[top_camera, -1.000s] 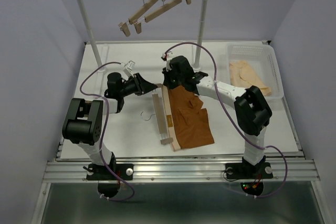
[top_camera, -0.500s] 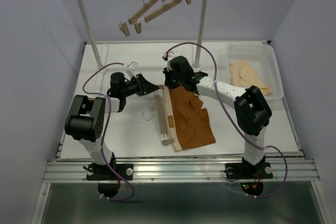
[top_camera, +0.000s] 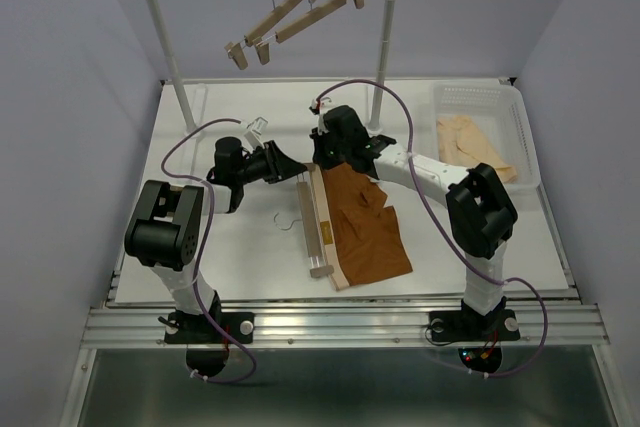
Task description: Clip the underwear to the hanger
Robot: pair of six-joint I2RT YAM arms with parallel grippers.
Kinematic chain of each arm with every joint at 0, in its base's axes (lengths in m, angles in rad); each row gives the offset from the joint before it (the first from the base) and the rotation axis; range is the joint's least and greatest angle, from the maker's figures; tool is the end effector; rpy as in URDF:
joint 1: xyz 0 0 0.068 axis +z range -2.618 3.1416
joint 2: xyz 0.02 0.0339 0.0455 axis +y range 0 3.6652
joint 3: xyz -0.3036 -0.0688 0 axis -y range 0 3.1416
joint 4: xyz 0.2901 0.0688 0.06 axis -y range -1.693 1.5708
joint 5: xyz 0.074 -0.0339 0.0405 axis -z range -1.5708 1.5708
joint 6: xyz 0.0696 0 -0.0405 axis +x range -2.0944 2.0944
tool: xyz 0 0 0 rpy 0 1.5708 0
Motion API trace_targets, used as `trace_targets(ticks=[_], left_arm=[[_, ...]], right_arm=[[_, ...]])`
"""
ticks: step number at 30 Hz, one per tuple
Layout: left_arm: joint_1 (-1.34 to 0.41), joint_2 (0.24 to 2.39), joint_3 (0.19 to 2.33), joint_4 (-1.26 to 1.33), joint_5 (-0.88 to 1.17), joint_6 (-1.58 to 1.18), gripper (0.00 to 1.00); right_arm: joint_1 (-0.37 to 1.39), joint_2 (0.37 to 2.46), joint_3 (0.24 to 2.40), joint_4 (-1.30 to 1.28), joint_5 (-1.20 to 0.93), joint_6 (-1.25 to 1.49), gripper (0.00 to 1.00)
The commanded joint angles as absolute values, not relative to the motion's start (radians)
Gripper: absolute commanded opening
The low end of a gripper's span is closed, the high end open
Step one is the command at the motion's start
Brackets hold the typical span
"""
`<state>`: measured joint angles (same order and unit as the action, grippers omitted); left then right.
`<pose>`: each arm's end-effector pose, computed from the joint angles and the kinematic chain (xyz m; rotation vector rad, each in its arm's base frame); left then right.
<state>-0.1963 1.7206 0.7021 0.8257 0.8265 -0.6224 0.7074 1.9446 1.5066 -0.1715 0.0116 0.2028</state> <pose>0.3701 -0.1258 0.1750 0.2519 1.8751 -1.2991 0.4085 0.3482 0.2452 -0.5489 2.1562 0.4984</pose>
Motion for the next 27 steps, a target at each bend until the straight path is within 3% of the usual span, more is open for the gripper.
trace_targets(ticks=[1,6,9,10,14,23,27], left_arm=[[-0.235,1.721,0.696,0.778,0.946,-0.552,0.0],[-0.238,1.726,0.712,0.779,0.954,-0.575,0.0],[-0.238,1.733,0.721,0.779,0.966,-0.589,0.35],[-0.238,1.73,0.721,0.779,0.965,-0.595,0.61],[-0.236,1.703,0.716,0.779,0.965,-0.597,0.98],[-0.238,1.615,0.718,0.736,0.959,-0.601,0.99],[-0.235,1.553,0.753,0.551,0.815,-0.499,0.99]], right_arm=[[0.693,1.911,1.555,0.057,0.064,0.216,0.01],[0.693,1.911,1.557,0.06,0.058,0.222,0.01],[0.693,1.911,1.555,0.06,0.055,0.221,0.01],[0.693,1.91,1.554,0.06,0.06,0.216,0.01],[0.693,1.902,1.546,0.058,0.071,0.213,0.01],[0.693,1.894,1.542,0.052,0.084,0.213,0.01],[0.693,1.875,1.522,0.051,0.092,0.207,0.01]])
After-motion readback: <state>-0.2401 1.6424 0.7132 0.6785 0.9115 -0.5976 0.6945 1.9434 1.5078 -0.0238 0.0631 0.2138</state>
